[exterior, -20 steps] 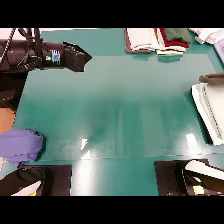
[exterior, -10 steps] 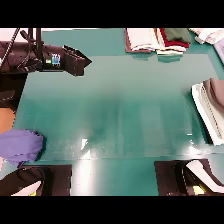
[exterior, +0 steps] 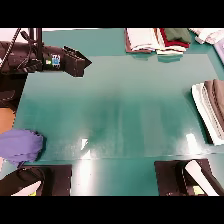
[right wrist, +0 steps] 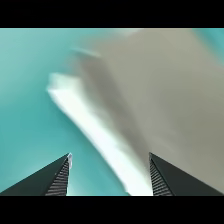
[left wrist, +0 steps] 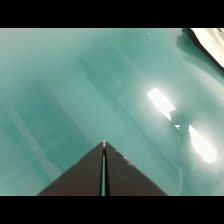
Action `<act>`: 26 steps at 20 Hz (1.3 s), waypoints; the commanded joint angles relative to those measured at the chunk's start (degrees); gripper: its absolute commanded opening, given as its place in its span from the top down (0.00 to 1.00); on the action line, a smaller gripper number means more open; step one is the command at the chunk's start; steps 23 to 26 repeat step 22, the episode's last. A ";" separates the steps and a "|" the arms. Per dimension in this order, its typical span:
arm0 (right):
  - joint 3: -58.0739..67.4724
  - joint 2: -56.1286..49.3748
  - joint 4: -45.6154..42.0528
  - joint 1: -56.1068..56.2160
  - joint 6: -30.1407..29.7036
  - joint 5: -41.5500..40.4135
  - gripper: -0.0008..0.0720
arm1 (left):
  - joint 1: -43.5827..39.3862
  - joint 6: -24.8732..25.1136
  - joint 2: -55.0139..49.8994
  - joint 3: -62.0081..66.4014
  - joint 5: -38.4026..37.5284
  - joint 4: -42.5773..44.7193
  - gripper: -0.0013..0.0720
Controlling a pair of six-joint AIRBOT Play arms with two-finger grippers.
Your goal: Fold the shirts.
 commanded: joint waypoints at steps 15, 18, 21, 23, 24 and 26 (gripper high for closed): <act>1.90 -8.02 6.93 60.46 0.04 -10.01 0.85 | -0.02 -0.04 0.00 0.02 -0.39 0.00 0.95; 1.90 -8.02 6.99 60.19 0.04 -9.99 0.96 | -0.02 -0.02 0.00 0.02 -0.39 0.02 0.95; 1.90 -8.02 6.99 59.89 0.04 -9.66 0.96 | -0.02 -0.04 0.00 0.02 -0.39 0.00 0.95; 1.90 -8.02 6.99 59.89 0.04 -9.57 0.96 | -0.02 -0.04 -0.02 0.02 -0.42 0.00 0.95; 1.90 -8.02 6.99 59.89 0.04 -9.57 0.96 | -0.02 -0.04 -0.02 0.02 -0.42 0.00 0.95; 1.90 -8.02 6.99 59.89 0.04 -9.57 0.96 | -0.02 -0.04 -0.02 0.02 -0.42 0.00 0.95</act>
